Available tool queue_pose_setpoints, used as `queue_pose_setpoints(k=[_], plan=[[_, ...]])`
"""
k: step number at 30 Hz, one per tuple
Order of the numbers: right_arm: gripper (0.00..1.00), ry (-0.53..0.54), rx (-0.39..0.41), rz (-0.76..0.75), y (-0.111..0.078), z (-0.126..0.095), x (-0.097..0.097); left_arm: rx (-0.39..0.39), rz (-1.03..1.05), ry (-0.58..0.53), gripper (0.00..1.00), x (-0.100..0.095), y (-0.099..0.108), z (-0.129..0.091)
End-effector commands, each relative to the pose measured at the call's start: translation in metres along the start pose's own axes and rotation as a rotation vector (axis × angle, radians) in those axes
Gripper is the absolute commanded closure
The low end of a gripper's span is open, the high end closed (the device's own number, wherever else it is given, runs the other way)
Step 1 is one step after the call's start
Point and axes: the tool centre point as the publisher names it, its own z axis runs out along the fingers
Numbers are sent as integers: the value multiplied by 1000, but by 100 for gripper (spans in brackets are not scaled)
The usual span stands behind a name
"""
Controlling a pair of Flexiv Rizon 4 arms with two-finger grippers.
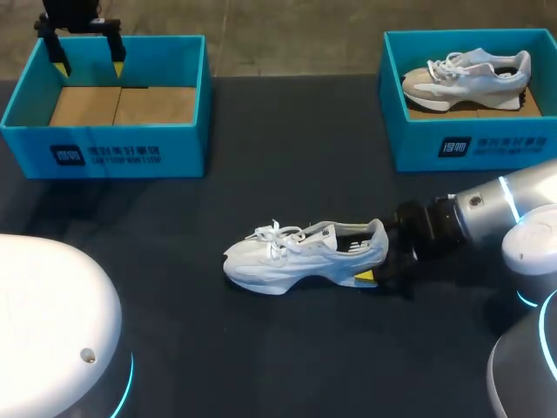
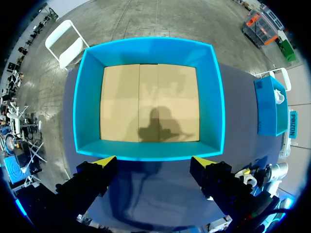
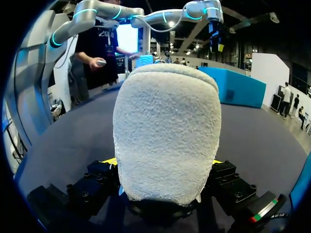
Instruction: Take the shoe out of the shoebox, open the shoe tongue, remove and reinsert the insole, then place the shoe into the shoebox
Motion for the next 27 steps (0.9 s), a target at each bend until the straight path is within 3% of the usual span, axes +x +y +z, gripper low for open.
queue_pose_setpoints(k=[1, 21, 24, 27], plan=[[100, 0, 3, 0, 0, 3, 1, -1, 0, -1, 0, 0, 0, 0], [100, 0, 3, 0, 0, 3, 1, -1, 0, -1, 0, 0, 0, 0], [100, 0, 3, 0, 0, 3, 1, -31, -45, 0, 0, 5, 7, 3], [100, 0, 3, 0, 0, 3, 1, -13, -91, -4, 0, 16, 18, 1]])
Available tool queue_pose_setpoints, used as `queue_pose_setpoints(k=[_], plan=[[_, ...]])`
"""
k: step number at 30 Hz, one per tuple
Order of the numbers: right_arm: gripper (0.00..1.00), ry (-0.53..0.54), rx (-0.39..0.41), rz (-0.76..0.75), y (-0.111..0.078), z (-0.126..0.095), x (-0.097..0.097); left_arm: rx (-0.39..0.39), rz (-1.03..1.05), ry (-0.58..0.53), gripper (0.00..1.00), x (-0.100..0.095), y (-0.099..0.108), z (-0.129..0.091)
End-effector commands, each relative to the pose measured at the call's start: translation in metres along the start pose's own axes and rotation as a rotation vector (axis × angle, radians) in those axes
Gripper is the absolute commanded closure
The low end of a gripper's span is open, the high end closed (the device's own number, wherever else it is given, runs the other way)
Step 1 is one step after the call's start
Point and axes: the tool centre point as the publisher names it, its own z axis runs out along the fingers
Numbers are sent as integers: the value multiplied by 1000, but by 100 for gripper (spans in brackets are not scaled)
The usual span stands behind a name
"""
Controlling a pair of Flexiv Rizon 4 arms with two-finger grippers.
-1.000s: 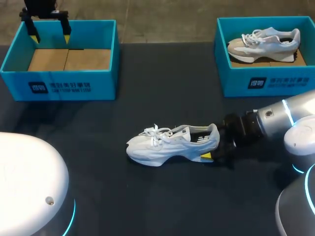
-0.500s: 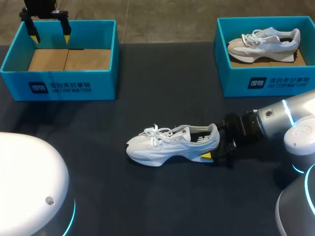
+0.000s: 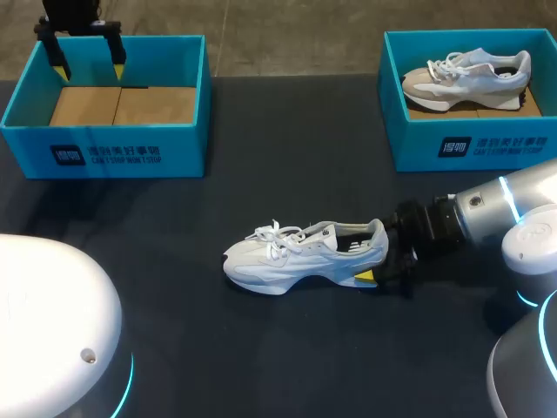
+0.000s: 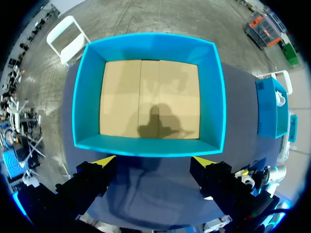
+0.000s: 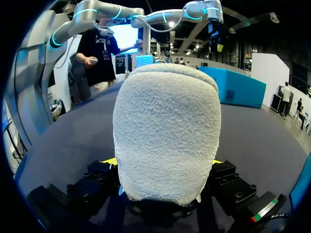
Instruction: Take the shoe out of the shoebox, open the shoe tongue, remove and reinsert the insole, then place the shoe into the shoebox
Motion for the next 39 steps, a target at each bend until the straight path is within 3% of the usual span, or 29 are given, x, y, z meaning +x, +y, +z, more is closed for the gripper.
queue_pose_setpoints(k=[1, 11, 27, 39], plan=[[100, 0, 4, 0, 0, 3, 1, 18, -65, -4, 0, 12, 13, -1], [100, 0, 4, 0, 0, 3, 1, 34, -256, 25, 0, 48, 47, -6], [100, 0, 4, 0, 0, 3, 1, 26, -217, 11, 0, 148, 117, -20], [100, 0, 4, 0, 0, 3, 1, -26, -174, 3, 0, 216, 162, 3]])
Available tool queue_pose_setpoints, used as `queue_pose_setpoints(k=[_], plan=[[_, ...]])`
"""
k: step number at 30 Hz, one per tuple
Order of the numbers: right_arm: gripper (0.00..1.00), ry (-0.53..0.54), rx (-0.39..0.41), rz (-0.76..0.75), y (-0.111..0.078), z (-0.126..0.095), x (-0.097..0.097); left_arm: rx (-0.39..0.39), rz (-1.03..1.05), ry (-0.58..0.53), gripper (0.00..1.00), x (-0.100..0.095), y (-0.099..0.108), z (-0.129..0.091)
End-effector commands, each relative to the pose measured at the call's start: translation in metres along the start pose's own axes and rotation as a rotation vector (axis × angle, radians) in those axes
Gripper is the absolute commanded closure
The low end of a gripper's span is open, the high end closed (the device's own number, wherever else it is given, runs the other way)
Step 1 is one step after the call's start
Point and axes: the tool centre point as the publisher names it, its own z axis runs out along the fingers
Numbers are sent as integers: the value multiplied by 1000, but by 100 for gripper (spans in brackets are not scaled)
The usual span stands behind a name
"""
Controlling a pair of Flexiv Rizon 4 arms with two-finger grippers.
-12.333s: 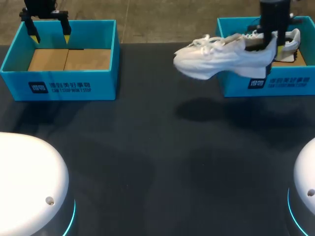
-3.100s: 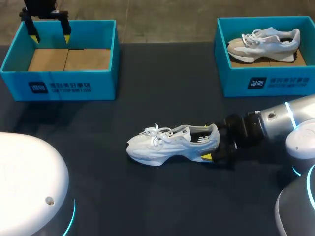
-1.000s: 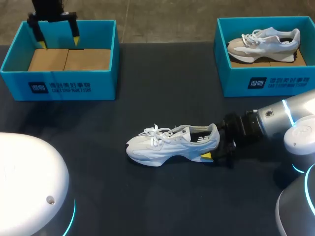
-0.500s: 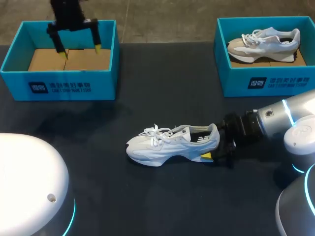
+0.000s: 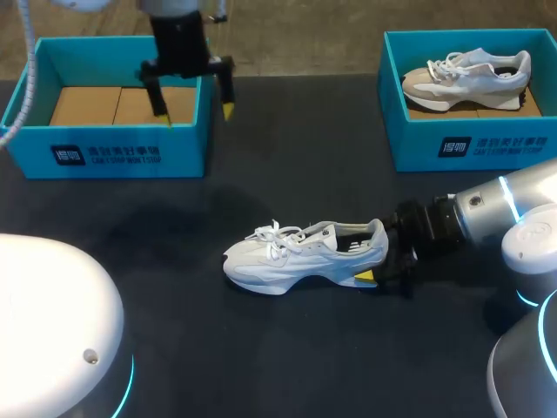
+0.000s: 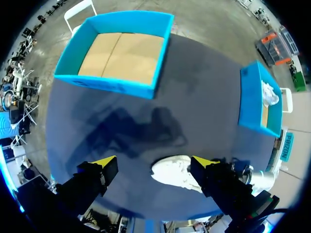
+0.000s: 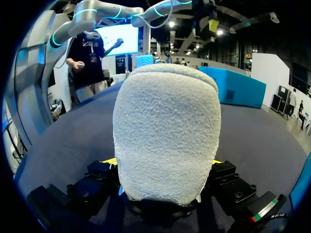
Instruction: Take the shoe out of the shoebox, open the shoe tongue, remove and reinsert the insole, then place the shoe into the shoebox
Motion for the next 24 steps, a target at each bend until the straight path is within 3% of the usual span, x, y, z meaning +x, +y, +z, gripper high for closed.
queue_pose_setpoints(k=[1, 12, 24], plan=[[100, 0, 3, 0, 0, 3, 1, -16, 23, -3, 0, 26, 17, 15], [100, 0, 3, 0, 0, 3, 1, -30, 203, -2, 0, 78, 79, 41], [100, 0, 3, 0, 0, 3, 1, -25, 380, -33, 0, 103, 107, 79]])
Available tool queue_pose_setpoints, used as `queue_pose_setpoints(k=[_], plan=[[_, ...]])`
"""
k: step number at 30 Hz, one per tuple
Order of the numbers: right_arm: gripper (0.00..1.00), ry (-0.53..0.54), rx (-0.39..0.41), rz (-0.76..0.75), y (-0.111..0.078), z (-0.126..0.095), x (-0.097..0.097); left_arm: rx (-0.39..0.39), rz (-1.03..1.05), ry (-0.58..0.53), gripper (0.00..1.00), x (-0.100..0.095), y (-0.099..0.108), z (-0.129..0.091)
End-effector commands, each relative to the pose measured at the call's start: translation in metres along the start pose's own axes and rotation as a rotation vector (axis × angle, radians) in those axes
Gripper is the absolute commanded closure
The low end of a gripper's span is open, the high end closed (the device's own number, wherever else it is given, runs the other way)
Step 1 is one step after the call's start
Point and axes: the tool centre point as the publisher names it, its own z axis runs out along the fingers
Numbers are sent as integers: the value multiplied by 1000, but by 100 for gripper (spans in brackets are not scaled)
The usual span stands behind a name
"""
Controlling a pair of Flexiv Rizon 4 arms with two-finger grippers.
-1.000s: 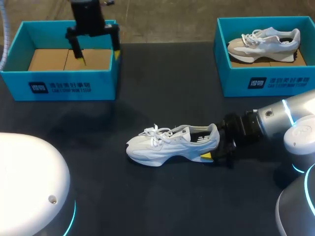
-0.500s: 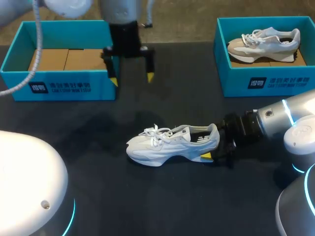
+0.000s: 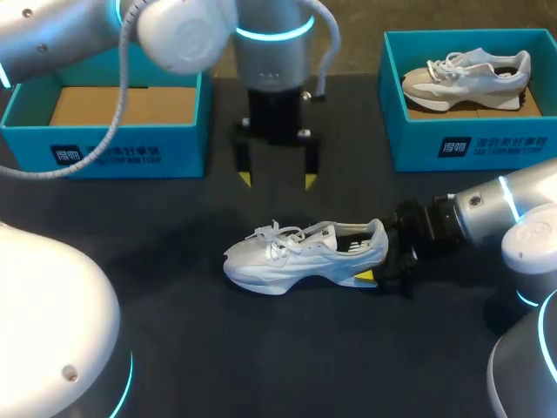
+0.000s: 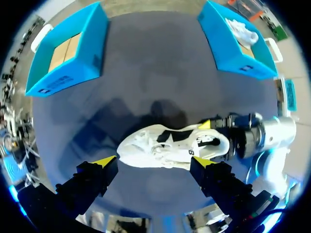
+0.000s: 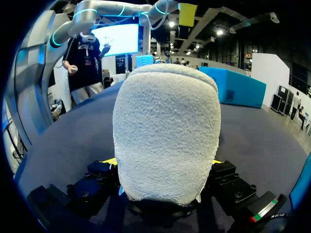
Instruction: Take the shoe out of the shoebox, open the shoe tongue, remove and reinsert the insole, then place the shoe into the shoebox
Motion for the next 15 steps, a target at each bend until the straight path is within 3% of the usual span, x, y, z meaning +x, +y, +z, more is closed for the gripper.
queue_pose_setpoints(k=[1, 15], plan=[[100, 0, 3, 0, 0, 3, 1, -1, 24, -19, 0, 13, -2, 18], [100, 0, 3, 0, 0, 3, 1, -6, 90, -36, 0, 51, -1, 67]])
